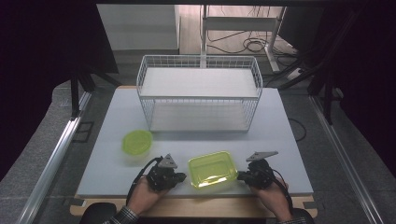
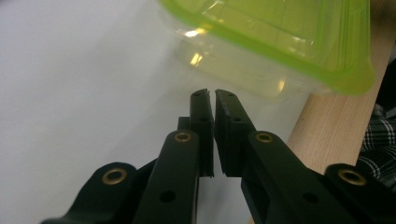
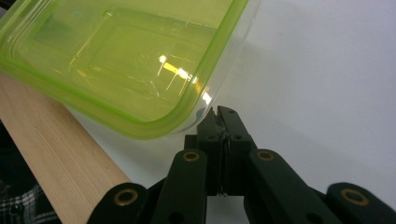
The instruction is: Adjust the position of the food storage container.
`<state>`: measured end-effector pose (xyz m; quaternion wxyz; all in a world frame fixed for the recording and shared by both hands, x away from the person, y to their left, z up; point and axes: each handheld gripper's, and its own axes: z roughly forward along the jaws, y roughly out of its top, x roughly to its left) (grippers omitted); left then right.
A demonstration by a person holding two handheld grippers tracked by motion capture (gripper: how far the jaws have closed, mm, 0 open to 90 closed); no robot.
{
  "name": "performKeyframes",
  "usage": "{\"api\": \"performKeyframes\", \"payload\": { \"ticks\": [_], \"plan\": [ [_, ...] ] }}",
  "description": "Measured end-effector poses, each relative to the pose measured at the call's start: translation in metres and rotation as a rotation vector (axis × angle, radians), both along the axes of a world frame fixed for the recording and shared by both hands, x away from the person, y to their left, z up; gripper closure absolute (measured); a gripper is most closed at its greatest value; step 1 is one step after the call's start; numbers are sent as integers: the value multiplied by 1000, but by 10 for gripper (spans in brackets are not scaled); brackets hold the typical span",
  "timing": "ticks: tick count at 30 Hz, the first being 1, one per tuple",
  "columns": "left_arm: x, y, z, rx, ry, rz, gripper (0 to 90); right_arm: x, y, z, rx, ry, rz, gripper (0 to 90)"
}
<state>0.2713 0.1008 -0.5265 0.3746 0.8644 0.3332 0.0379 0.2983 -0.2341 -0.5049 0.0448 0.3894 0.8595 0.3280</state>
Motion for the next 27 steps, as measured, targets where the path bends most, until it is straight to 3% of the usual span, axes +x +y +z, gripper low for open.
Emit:
{"api": "performKeyframes", "payload": {
  "ticks": [11, 22, 25, 26, 27],
  "plan": [
    [10, 12, 1, -16, 9, 55, 858, 16, 24, -1, 0, 4, 40, 875],
    [24, 30, 1, 7, 16, 132, 855, 34, 48, -1, -27, 1, 87, 867],
    [23, 33, 0, 7, 18, 146, 849, 38, 50, -1, -26, -10, 87, 858],
    [22, 36, 0, 19, 16, 151, 842, 38, 46, 1, -54, -42, 82, 851],
    [22, 36, 0, 19, 16, 151, 838, 38, 46, 1, -54, -42, 82, 851]
  ]
}}
